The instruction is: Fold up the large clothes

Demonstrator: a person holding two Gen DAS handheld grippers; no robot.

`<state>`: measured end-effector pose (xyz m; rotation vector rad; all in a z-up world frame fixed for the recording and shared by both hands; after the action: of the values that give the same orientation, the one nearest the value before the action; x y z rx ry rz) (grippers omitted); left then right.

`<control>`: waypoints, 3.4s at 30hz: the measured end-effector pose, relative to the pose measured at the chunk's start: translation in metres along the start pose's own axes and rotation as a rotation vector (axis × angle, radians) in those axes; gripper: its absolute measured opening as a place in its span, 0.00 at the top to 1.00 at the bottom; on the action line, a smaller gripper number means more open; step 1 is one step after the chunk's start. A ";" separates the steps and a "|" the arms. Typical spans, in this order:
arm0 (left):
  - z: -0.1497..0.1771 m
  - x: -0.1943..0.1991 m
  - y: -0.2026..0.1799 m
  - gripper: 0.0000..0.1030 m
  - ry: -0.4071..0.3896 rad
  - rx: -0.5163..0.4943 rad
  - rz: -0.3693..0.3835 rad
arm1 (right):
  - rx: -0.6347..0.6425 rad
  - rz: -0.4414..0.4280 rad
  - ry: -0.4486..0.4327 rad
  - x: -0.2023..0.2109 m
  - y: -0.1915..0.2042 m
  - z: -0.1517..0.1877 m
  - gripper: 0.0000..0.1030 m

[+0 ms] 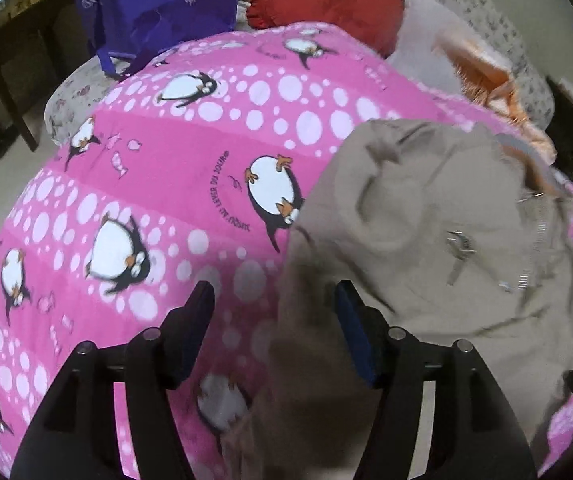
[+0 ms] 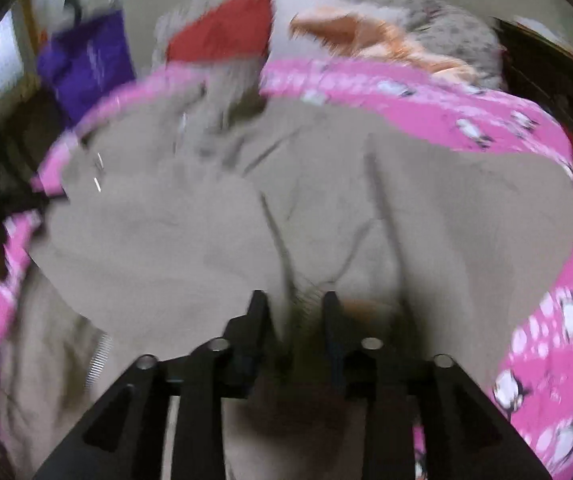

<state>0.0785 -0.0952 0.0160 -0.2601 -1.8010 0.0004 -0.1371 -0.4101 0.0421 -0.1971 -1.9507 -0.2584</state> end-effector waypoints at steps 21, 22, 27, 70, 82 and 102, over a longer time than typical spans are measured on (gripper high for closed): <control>0.080 0.046 -0.100 0.29 -0.018 -0.208 0.022 | -0.265 -0.076 -0.035 0.043 -0.074 0.058 0.36; 0.083 0.046 -0.102 0.29 -0.016 -0.208 0.024 | -0.257 -0.075 -0.032 0.041 -0.073 0.057 0.36; 0.091 0.047 -0.114 0.29 -0.024 -0.235 0.009 | -0.202 -0.080 -0.020 0.036 -0.047 0.050 0.35; 0.114 -0.007 -0.141 0.27 0.133 -0.248 0.016 | -0.658 -0.175 -0.139 -0.014 -0.290 -0.023 0.28; 0.099 0.012 -0.093 0.27 0.113 -0.097 0.093 | -0.443 -0.185 -0.361 0.095 -0.247 -0.043 0.98; 0.095 0.047 -0.048 0.22 0.052 0.014 0.281 | 0.328 -0.386 -0.011 0.043 0.121 0.033 0.52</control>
<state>-0.0316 -0.1207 0.0438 -0.4965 -1.6996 0.2034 -0.1515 -0.2843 0.0799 0.3959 -1.9995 -0.1835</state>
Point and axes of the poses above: each gripper's, at about its wrist camera, not at the fingertips, and x roughly against the way its jaws point, y to its left, z to its underside, the point moved 8 cm from there along -x, roughly the way its jaws point, and after that the axes turned 15 degrees about y, right-handed, at the moved point
